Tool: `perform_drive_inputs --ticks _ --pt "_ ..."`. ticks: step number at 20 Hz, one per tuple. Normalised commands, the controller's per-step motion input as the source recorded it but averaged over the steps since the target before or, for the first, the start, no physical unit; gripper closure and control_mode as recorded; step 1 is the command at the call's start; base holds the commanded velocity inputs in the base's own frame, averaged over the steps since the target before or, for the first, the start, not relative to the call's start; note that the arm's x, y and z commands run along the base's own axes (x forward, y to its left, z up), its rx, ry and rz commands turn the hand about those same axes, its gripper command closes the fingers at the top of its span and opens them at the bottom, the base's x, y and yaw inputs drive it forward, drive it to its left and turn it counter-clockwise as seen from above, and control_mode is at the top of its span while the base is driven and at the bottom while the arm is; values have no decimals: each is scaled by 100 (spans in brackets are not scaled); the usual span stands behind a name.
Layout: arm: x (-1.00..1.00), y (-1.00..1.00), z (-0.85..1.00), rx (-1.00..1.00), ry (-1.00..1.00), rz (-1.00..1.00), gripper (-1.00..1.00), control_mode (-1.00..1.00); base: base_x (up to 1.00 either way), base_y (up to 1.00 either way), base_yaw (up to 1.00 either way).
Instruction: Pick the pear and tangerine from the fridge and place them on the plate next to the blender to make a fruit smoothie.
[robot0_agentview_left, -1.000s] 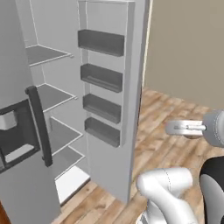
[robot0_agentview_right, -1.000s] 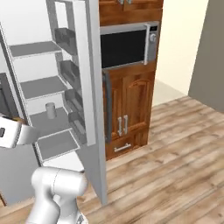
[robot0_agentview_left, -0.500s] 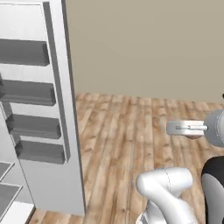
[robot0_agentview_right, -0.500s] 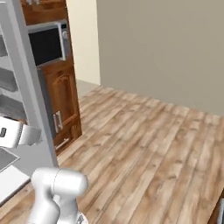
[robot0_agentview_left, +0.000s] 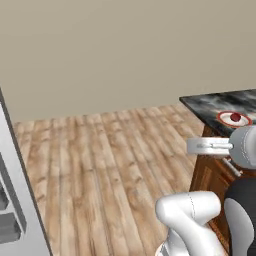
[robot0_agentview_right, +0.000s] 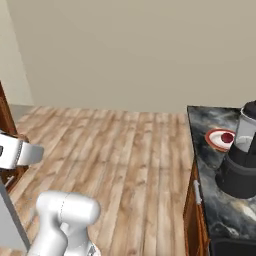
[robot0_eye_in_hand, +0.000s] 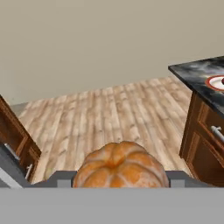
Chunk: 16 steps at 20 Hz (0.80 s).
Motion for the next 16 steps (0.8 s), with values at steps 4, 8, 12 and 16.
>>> perform_drive_inputs --ticks 4,8,12,16 --pt "0 0 0 0 0 0 100 100 78 -51 -44" --pt "0 0 0 0 0 0 100 100 99 -46 -32" --pt "0 0 0 0 0 0 100 100 98 -13 -37" --pt "0 0 0 0 0 0 100 100 58 6 -59"
